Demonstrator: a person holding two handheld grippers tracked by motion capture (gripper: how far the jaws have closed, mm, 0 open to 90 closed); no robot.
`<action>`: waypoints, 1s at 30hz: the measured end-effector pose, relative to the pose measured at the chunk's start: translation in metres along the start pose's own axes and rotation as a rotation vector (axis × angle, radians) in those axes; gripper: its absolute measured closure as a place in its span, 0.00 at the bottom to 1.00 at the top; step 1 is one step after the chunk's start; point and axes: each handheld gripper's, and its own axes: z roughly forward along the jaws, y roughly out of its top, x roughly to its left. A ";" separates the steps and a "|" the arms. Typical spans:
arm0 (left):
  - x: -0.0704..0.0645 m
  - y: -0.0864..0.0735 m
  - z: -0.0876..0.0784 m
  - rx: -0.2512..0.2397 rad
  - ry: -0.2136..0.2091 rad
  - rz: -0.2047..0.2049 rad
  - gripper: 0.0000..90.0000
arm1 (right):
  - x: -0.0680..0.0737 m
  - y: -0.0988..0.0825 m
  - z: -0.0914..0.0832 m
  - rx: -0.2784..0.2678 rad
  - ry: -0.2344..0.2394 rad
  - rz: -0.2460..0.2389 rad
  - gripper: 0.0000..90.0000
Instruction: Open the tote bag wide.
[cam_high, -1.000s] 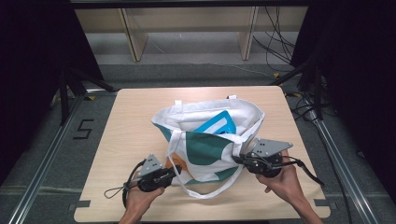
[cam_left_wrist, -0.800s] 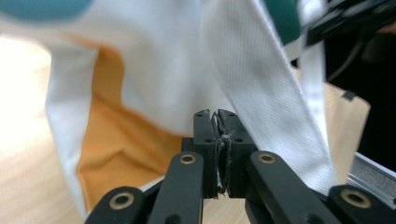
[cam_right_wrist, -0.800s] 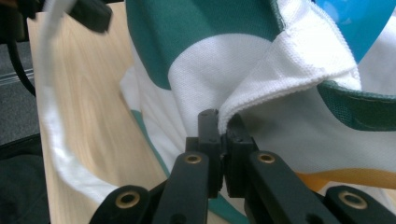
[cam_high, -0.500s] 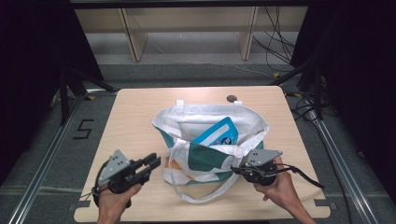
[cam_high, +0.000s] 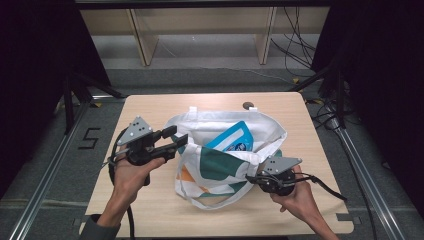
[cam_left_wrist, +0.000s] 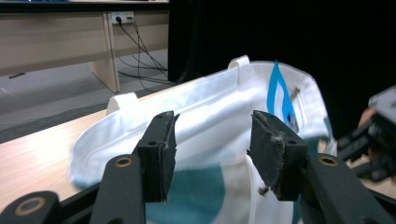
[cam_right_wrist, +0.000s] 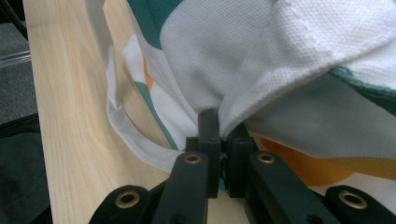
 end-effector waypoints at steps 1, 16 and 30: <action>0.001 0.001 0.004 0.018 -0.001 -0.001 0.56 | 0.000 0.000 0.000 -0.001 0.003 -0.002 0.98; 0.058 -0.004 0.012 0.119 0.212 -0.175 0.44 | -0.001 -0.001 0.000 -0.014 0.022 -0.003 0.98; 0.092 -0.042 0.039 0.189 0.109 -0.329 0.79 | -0.003 0.008 -0.017 -0.054 0.019 0.003 0.93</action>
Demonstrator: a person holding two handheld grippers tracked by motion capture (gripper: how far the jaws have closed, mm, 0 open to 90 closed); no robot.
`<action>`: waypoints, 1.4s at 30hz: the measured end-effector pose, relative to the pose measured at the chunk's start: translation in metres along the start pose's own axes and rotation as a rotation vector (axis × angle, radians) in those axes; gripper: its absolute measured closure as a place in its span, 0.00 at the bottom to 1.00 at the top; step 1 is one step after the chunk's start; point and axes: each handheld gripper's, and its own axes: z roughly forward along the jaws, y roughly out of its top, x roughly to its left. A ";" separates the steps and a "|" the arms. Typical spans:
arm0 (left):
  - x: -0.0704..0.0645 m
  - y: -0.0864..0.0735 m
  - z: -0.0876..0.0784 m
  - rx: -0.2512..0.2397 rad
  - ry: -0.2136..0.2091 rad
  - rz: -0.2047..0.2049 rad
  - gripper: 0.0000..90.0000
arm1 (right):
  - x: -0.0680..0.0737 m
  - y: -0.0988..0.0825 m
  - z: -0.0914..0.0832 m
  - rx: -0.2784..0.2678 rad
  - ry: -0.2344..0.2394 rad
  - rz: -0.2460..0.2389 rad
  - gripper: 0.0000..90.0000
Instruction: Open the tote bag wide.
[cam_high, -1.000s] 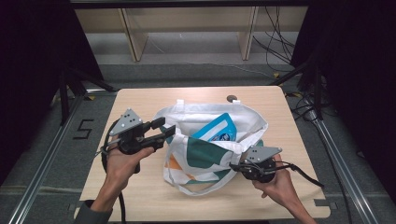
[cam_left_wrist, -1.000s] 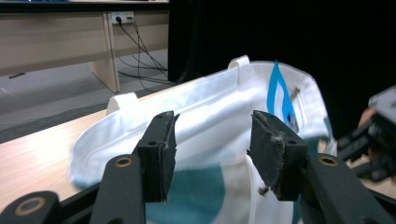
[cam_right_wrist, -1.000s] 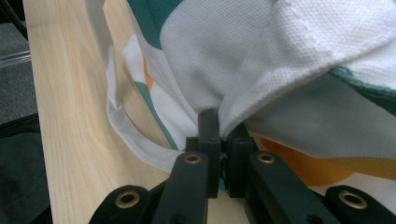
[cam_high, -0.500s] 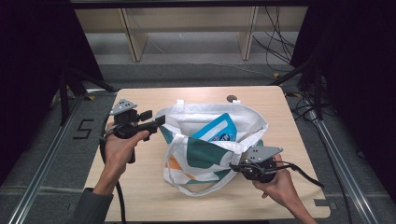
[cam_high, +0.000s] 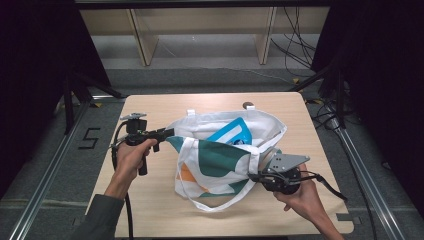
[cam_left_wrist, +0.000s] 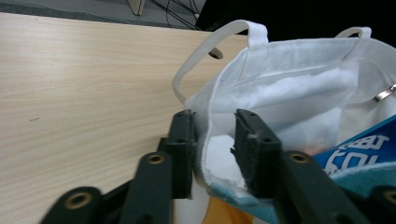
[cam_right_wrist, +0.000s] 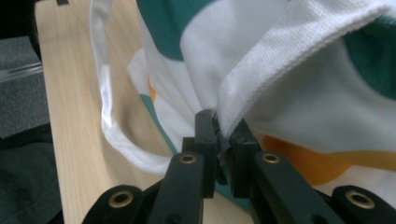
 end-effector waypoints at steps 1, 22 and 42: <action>-0.001 0.000 0.001 -0.004 0.008 0.016 0.87 | 0.000 0.003 -0.005 -0.013 -0.012 0.010 0.90; -0.013 0.004 -0.011 -0.028 0.023 0.148 0.93 | -0.018 0.058 -0.072 -0.093 -0.065 0.062 0.65; -0.018 0.006 -0.011 -0.063 -0.002 0.154 0.92 | -0.028 0.120 0.008 -0.080 0.029 -0.031 0.74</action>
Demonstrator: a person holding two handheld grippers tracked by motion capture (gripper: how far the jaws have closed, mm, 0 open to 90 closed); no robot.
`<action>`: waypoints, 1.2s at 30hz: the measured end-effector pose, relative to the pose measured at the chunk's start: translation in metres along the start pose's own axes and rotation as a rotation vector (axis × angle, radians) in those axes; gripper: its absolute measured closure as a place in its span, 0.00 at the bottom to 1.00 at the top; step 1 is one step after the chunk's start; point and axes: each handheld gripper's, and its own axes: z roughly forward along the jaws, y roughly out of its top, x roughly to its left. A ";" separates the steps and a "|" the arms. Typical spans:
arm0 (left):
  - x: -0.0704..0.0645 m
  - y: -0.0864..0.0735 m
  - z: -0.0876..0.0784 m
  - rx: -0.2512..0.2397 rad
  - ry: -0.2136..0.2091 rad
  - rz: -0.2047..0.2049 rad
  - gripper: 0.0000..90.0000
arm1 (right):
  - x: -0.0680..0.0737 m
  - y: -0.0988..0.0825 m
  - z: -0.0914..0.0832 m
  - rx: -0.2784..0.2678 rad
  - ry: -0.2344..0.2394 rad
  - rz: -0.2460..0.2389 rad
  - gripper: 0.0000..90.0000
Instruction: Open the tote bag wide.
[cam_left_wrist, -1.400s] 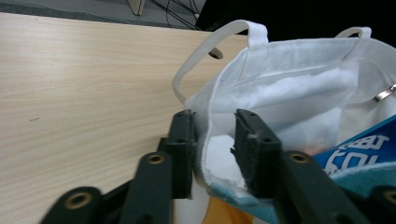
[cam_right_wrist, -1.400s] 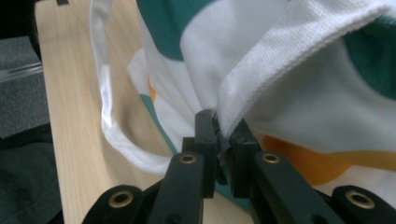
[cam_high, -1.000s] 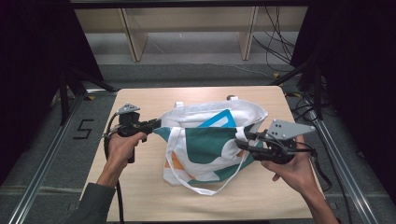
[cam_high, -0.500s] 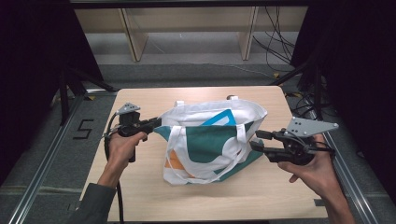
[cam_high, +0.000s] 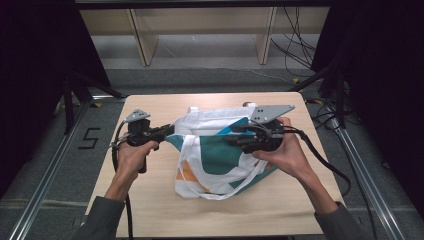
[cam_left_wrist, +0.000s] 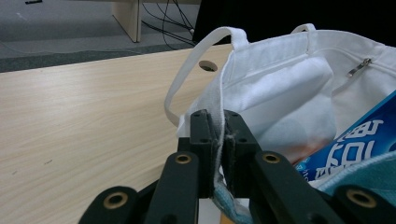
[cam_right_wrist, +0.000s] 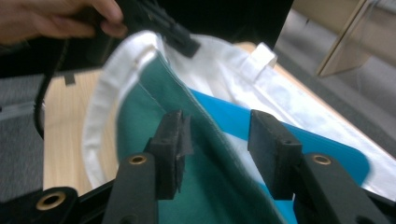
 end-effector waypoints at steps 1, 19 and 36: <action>0.000 0.000 -0.001 -0.002 -0.001 -0.002 0.92 | 0.000 0.000 0.002 -0.013 0.017 -0.035 0.81; 0.006 -0.008 -0.007 -0.109 -0.047 -0.129 0.76 | 0.039 -0.020 0.007 0.024 0.013 -0.124 0.99; -0.078 -0.005 -0.055 -0.085 -0.153 0.084 0.52 | 0.039 -0.019 0.003 0.018 0.007 -0.109 0.99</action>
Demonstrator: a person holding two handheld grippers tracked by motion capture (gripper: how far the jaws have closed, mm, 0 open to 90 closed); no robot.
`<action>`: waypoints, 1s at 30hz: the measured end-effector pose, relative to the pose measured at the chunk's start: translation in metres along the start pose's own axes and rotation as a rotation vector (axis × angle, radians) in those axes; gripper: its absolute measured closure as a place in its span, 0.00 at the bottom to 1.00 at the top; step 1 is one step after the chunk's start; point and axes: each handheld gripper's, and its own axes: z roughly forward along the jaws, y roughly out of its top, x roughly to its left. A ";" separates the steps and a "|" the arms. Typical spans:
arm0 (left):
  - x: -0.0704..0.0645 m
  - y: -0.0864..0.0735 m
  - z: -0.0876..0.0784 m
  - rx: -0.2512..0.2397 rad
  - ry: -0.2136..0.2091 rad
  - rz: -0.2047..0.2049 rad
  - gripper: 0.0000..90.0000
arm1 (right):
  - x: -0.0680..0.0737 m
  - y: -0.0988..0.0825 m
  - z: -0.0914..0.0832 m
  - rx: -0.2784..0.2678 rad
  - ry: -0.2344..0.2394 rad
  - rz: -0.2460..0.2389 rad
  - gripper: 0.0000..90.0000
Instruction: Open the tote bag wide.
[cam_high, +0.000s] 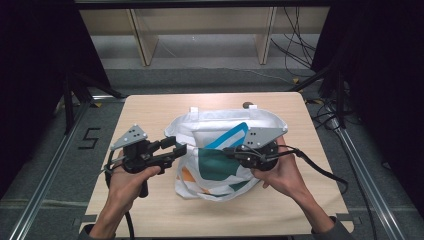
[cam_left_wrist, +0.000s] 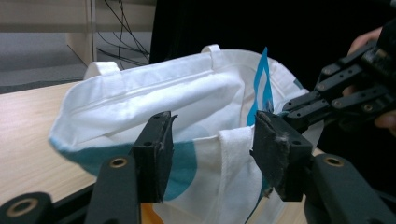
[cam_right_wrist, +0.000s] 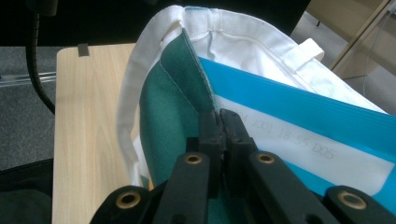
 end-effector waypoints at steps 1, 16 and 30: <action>-0.001 0.004 0.003 -0.001 0.003 0.009 0.50 | 0.000 0.000 0.000 0.000 0.002 -0.003 0.99; 0.020 0.007 0.015 0.030 0.087 -0.061 0.42 | 0.005 -0.002 -0.003 -0.003 0.004 -0.015 0.98; 0.008 -0.010 0.010 0.025 -0.031 -0.040 0.50 | 0.021 -0.008 0.005 0.050 -0.015 -0.046 0.99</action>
